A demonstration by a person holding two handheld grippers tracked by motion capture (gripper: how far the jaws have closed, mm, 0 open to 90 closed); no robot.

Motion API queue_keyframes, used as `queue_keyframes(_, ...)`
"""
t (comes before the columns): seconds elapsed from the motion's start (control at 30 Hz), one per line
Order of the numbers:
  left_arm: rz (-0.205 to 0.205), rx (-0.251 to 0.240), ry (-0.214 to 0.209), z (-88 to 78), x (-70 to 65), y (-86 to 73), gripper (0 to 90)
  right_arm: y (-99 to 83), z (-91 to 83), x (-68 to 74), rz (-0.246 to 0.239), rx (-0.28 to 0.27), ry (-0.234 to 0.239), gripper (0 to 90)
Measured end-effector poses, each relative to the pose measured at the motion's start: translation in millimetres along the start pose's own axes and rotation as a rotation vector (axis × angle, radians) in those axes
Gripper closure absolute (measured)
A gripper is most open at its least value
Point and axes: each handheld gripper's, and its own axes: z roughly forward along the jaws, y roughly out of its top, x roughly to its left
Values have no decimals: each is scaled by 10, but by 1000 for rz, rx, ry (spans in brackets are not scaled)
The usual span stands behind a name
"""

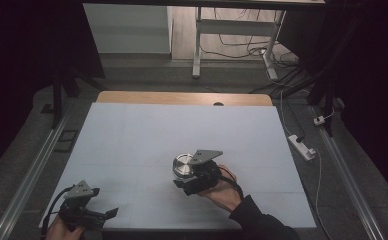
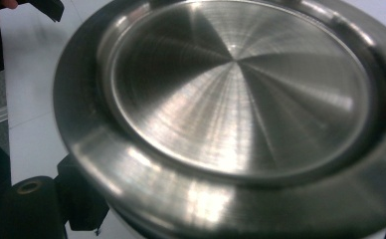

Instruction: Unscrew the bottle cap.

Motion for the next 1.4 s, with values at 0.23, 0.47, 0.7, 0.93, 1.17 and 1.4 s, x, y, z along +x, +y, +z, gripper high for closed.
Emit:
queue_keyframes(0.23, 19, -2, -6, 28, -28, 72, 0, 4, -11, 2, -3, -2, 6, 145)
queue_keyframes(0.47, 64, -19, -57, 85, -42, 171, 0, 6, -21, 4, -7, -5, 10, 145)
queue_keyframes(0.7, 114, -58, -95, 129, -79, 330, 0, 9, -23, 1, -18, -9, 20, 145)
queue_keyframes(0.93, 143, -85, -105, 189, -122, 529, 0, 14, -37, -1, -19, -21, 19, 145)
queue_keyframes(1.17, 180, -98, -100, 269, -155, 741, 0, 15, -48, -1, -29, -23, 24, 145)
queue_keyframes(1.4, 246, -74, -126, 365, -237, 988, 0, 16, -54, 1, -34, -26, 29, 145)
